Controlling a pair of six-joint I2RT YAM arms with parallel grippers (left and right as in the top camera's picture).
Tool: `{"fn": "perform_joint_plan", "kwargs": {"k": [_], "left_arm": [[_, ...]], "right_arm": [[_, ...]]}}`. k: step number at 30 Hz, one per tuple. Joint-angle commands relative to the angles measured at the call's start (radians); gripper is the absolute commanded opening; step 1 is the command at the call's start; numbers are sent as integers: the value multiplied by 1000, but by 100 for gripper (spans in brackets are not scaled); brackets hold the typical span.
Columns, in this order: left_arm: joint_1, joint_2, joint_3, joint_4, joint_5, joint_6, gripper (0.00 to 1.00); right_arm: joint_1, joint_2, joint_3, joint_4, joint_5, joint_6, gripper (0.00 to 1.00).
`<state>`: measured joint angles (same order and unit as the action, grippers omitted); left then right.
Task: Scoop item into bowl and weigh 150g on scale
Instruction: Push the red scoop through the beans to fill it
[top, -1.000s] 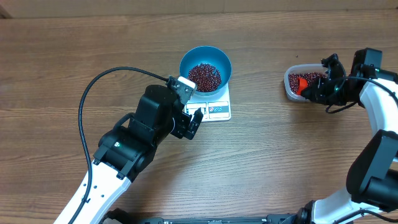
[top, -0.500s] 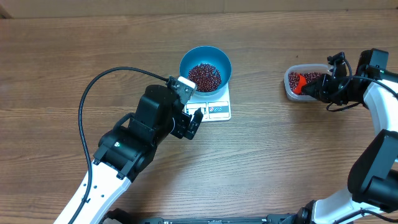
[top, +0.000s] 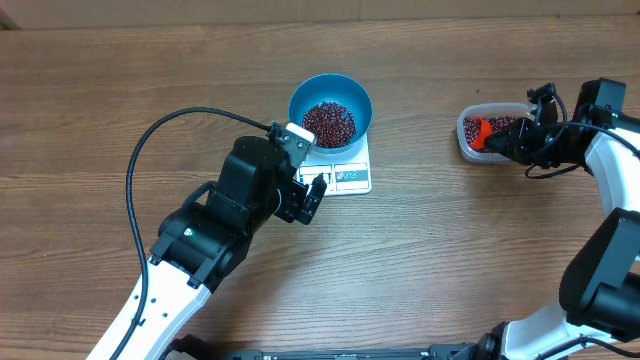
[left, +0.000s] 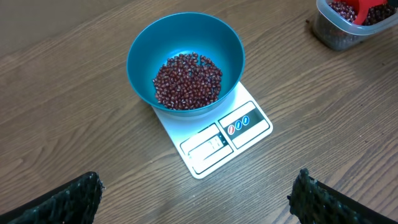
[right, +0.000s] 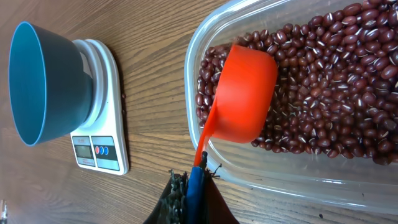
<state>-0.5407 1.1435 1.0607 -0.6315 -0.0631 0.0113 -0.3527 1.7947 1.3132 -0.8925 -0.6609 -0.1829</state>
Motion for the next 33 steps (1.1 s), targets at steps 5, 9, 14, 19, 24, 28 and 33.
{"fn": "perform_joint_plan", "kwargs": {"k": [5, 9, 14, 19, 24, 28, 33], "left_arm": [[4, 2, -3, 0, 2, 19, 100], [4, 2, -3, 1, 2, 19, 100], [4, 2, -3, 1, 2, 19, 100], [4, 2, -3, 0, 2, 19, 100], [4, 2, -3, 0, 2, 19, 100], [4, 2, -3, 0, 2, 19, 100], [4, 2, -3, 1, 1, 19, 100]], "right_arm": [[-10, 5, -12, 2, -59, 0, 4], [-43, 5, -12, 2, -60, 0, 4], [-98, 5, -13, -6, -65, 0, 4], [-152, 7, -20, -1, -143, 0, 4], [-209, 7, -24, -3, -211, 0, 4], [-252, 7, -25, -10, -302, -5, 4], [-277, 7, -25, -26, -385, -5, 3]]}}
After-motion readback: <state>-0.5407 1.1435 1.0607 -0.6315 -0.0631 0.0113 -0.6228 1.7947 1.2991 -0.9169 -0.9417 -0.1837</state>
